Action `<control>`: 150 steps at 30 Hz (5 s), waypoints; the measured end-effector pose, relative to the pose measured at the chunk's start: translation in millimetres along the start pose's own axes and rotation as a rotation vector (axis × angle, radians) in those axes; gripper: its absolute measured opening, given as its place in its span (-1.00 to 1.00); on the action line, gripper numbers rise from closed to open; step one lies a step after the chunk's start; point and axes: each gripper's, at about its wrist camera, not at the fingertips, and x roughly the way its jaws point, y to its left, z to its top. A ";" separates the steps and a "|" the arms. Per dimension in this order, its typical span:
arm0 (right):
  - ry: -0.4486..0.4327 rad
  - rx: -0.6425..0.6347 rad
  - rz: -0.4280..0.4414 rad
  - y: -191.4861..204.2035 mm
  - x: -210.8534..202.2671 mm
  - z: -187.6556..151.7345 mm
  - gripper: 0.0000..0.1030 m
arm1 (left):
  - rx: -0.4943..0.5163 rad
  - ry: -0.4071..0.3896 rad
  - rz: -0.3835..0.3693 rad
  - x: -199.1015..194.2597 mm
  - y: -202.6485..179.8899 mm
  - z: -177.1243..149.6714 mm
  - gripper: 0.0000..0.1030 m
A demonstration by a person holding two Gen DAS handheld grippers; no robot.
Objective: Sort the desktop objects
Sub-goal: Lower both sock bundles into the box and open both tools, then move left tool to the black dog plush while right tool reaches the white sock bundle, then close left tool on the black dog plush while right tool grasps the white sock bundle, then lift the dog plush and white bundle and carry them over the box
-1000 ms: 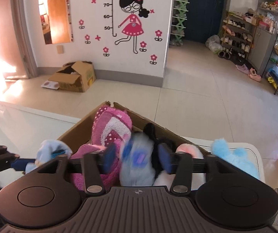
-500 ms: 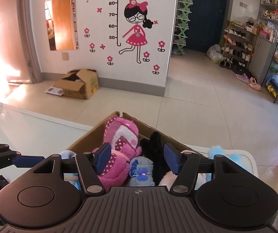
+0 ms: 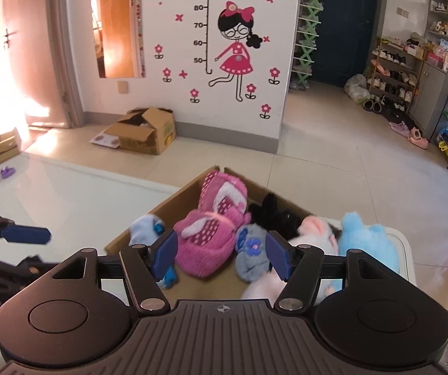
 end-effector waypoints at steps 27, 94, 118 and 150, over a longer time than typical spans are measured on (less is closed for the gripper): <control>0.032 -0.237 0.289 115.7 -61.8 -72.8 0.59 | -0.069 0.083 0.098 -45.0 63.8 -58.9 0.59; 0.201 -0.508 0.467 197.0 10.9 -124.8 0.06 | 0.021 0.176 0.128 -38.1 114.5 -114.3 0.13; 0.161 -0.542 0.473 202.0 4.6 -130.6 -0.08 | 0.054 0.036 0.205 -36.5 96.9 -115.2 -0.21; -0.088 -0.335 0.425 100.2 -138.3 -132.3 -0.10 | 0.139 -0.155 0.177 -108.7 -5.7 -104.2 -0.21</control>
